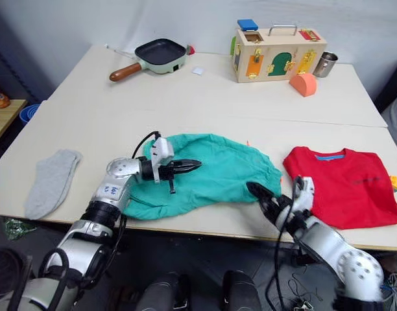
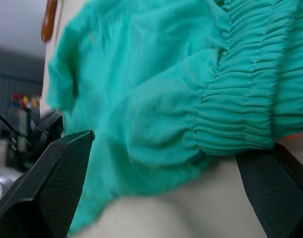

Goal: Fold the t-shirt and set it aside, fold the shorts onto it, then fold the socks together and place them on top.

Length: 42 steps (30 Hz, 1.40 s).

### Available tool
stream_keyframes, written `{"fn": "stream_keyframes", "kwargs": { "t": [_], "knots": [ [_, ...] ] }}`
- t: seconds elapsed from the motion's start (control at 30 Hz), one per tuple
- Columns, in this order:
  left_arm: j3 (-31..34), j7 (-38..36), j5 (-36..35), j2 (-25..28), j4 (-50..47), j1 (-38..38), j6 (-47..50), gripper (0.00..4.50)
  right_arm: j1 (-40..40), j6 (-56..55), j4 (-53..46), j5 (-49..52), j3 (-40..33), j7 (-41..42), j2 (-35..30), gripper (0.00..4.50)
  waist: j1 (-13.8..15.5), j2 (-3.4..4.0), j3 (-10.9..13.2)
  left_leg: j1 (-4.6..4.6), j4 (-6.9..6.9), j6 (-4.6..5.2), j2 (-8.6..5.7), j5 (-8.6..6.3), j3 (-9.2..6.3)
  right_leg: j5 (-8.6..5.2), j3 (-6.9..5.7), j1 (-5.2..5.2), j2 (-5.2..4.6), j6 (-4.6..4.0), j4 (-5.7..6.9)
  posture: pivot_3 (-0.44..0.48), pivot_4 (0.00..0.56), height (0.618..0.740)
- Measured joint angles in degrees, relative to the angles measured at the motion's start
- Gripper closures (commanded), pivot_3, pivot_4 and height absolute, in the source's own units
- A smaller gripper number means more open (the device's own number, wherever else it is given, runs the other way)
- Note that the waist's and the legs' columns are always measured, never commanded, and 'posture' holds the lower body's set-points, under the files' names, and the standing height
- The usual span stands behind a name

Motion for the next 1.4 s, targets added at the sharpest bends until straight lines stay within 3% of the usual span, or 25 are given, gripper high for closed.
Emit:
{"fn": "stream_keyframes", "kwargs": {
  "t": [0.2,0.27,0.47,0.67,0.83,0.9,0.97,1.17,1.4],
  "knots": [
    [0.07,1.40,2.20,-0.72,5.49,-0.99,-2.37,4.50,-7.25,-3.53,4.70,-11.67,2.06,0.67,4.95,0.04,0.08,-0.03,-0.17,-0.03,0.01,-0.01,-0.01,0.01,-0.01,0.02,0.00,0.00,-0.03,-0.02,0.05,0.000,0.150,0.740],
    [0.21,0.96,2.33,-0.81,6.36,-0.97,-3.16,4.50,-9.71,-4.96,7.02,-16.86,3.11,1.72,6.81,0.41,0.03,-0.01,-0.40,0.03,0.01,0.00,-0.01,0.01,-0.01,0.02,0.00,0.04,-0.05,-0.01,0.00,0.000,0.150,0.740],
    [0.37,-0.67,2.09,-1.11,6.52,-0.59,-4.49,4.50,-14.15,-11.54,14.54,-28.94,2.73,5.97,11.42,2.41,0.02,0.05,-0.47,0.04,0.01,0.00,-0.02,0.01,-0.01,0.02,0.02,0.03,-0.05,-0.02,0.05,0.000,0.150,0.740],
    [2.65,-0.27,0.60,-0.88,4.06,1.40,-3.83,4.50,-14.47,-18.54,16.42,-41.20,3.37,15.91,12.30,4.49,0.02,0.21,-0.44,-0.10,-0.02,0.00,-0.03,0.01,-0.01,0.02,-0.01,-0.06,-0.03,-0.02,0.18,0.000,0.150,0.740],
    [4.44,2.25,-0.43,0.44,-4.17,5.95,0.60,4.50,-14.51,-25.32,16.96,-50.30,2.98,21.80,11.42,4.49,0.03,0.42,-0.31,-0.22,-0.02,0.01,-0.07,0.02,-0.01,0.02,-0.03,-0.15,-0.01,-0.01,0.16,0.000,0.150,0.740],
    [3.74,3.36,0.80,2.06,-8.70,8.17,1.71,4.50,-14.53,-28.33,15.71,-55.60,4.36,26.76,7.03,4.49,0.05,0.53,-0.25,-0.26,-0.04,0.02,-0.12,0.02,0.02,0.02,-0.03,-0.19,-0.01,-0.01,0.16,0.000,0.150,0.740],
    [4.09,6.19,1.10,2.02,-11.94,9.32,4.84,4.50,-14.83,-31.89,13.80,-62.35,6.85,32.08,2.20,4.49,0.18,0.55,-0.24,-0.25,-0.03,0.03,-0.13,0.02,0.01,0.01,-0.02,-0.19,-0.02,0.00,0.16,0.000,0.150,0.740],
    [5.79,13.63,0.97,1.33,-18.10,11.40,14.36,4.50,-18.18,-39.97,8.04,-81.30,18.72,42.29,-3.81,4.49,-0.61,0.55,-0.24,-0.22,-0.10,-0.07,-0.06,0.08,0.02,0.01,-0.05,-0.20,0.02,0.00,0.17,0.000,0.150,0.740],
    [9.09,16.62,-1.47,4.25,-29.12,17.44,24.53,4.50,-21.43,-37.63,6.40,-90.46,31.22,45.64,3.80,4.49,-1.73,0.54,-0.24,-0.19,-0.13,-0.18,0.00,0.14,-0.01,-0.03,-0.06,-0.19,0.08,-0.07,0.19,0.000,0.150,0.740]
  ]
}}
